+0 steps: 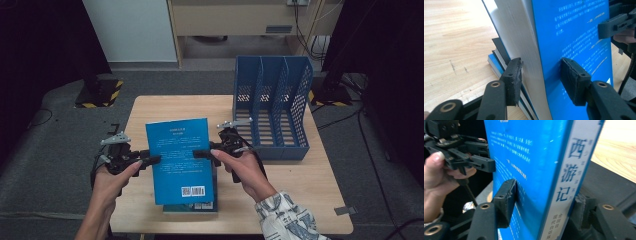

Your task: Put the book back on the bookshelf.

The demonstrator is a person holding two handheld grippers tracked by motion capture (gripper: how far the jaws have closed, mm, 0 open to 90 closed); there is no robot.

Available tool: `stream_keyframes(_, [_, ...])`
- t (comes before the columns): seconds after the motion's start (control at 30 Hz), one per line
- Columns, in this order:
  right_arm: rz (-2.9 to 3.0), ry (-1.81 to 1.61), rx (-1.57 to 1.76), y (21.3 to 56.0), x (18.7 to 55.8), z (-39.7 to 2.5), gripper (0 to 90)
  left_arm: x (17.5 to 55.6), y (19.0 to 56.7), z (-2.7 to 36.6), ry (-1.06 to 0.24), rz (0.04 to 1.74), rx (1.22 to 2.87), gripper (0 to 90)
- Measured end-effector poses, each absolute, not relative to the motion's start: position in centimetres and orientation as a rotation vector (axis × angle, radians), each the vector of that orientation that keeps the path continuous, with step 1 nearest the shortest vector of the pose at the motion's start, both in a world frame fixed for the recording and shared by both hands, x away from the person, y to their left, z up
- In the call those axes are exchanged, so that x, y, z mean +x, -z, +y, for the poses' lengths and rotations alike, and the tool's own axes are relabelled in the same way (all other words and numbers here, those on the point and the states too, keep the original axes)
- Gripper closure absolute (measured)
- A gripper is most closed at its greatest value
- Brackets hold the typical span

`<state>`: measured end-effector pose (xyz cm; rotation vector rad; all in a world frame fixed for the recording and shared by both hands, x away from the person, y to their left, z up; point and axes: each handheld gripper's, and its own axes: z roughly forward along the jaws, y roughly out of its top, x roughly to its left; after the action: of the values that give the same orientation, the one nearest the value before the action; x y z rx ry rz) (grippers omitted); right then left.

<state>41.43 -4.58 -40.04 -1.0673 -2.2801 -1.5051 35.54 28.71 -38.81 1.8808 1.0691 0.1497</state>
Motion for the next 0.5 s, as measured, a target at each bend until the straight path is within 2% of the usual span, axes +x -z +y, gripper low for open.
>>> stream_keyframes(0.07, [-2.258,1.512,-1.064,39.79,41.43,-4.64,47.5,35.34,38.3,29.0,-0.177,1.062,1.872,57.9])
stream_keyframes(0.5, [-2.216,1.55,-1.025,39.14,41.76,-4.39,51.5,35.6,37.57,29.59,-0.196,1.068,1.854,60.0])
